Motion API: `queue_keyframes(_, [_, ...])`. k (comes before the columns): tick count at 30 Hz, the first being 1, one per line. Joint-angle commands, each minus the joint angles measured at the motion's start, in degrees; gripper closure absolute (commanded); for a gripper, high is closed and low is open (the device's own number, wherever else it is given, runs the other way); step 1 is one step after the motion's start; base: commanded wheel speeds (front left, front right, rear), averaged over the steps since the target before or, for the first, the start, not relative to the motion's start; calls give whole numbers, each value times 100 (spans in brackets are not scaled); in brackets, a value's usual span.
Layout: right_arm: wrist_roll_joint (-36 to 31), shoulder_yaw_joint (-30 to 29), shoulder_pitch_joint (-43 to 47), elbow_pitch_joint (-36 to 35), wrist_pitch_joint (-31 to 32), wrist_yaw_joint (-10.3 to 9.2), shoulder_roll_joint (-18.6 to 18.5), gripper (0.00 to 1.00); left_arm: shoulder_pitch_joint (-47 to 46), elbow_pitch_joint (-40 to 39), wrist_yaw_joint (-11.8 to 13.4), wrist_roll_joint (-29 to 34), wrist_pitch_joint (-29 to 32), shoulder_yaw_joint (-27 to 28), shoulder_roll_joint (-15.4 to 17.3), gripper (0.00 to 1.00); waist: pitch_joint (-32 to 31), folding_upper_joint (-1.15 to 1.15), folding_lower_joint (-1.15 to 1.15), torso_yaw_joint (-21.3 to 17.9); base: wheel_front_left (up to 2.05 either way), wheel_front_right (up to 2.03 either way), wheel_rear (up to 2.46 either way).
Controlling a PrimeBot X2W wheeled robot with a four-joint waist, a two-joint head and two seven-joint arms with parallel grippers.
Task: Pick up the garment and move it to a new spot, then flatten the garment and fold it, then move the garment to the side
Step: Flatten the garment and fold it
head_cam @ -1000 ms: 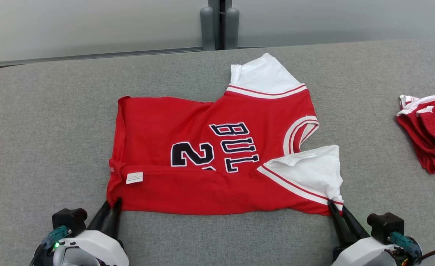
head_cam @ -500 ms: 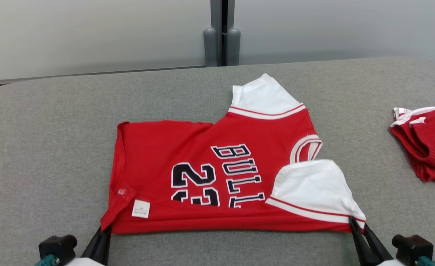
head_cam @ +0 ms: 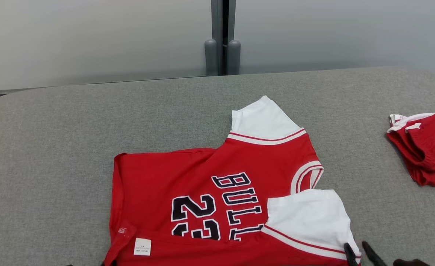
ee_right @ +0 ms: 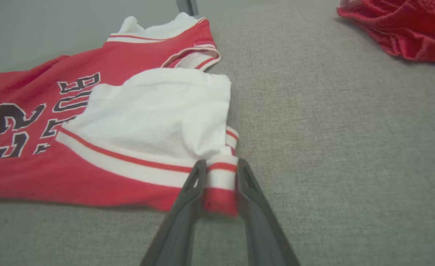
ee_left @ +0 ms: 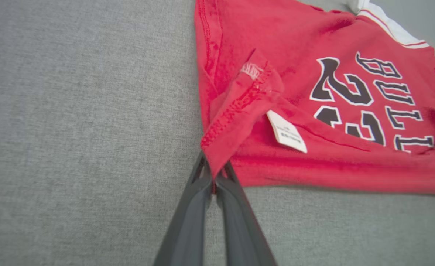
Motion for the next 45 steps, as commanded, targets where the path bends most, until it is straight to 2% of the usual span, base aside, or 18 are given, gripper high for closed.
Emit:
queue_keyframes(1, [-40,2,-149,-66,-75,-12,-22,0,-144,-36,26,10,-93,48,-16,0,17,0,0,-16,0,0,0])
queue_keyframes(9, [-464,-170,-482,-724,-467,-12,-135,0,-493,-185,158,407,-800,115,-145,0,7,0,0,-60,0,0,0])
queue_keyframes(14, [-664,-333,-564,-1374,-363,-12,-155,0,-773,-386,302,809,-1263,137,-134,0,-19,0,0,-91,0,0,0])
queue_keyframes(18, [-729,-387,-511,-1682,-179,-12,-148,0,-940,-353,331,938,-1322,113,-86,0,-29,0,0,-120,0,0,0])
queue_keyframes(25, [-698,-356,-571,-1820,-53,-12,-137,0,-1138,-279,346,985,-1354,122,-77,0,62,0,0,-189,0,0,0])
queue_keyframes(29, [-677,-420,-683,-1840,-55,-12,-137,0,-1568,-117,235,1016,-1254,49,-76,0,299,0,0,-180,0,0,0])
queue_keyframes(34, [-683,-355,-876,-1872,-63,-12,-104,0,-2566,681,-153,831,-929,-22,-131,0,735,0,0,-212,0,0,0])
queue_keyframes(35, [-683,-355,-876,-1872,-63,-12,-104,0,-2566,681,-153,831,-929,-22,-131,0,735,0,0,-212,0,0,0])
queue_keyframes(41, [-638,-194,-1157,-1743,-163,-12,-94,0,-3649,2370,-737,486,-564,-13,-160,0,1099,0,0,-375,0,0,0])
queue_keyframes(45, [-574,-95,-1278,-1587,-190,-12,-69,0,-4025,3156,-877,350,-465,56,-174,0,1205,0,0,-464,0,0,0])
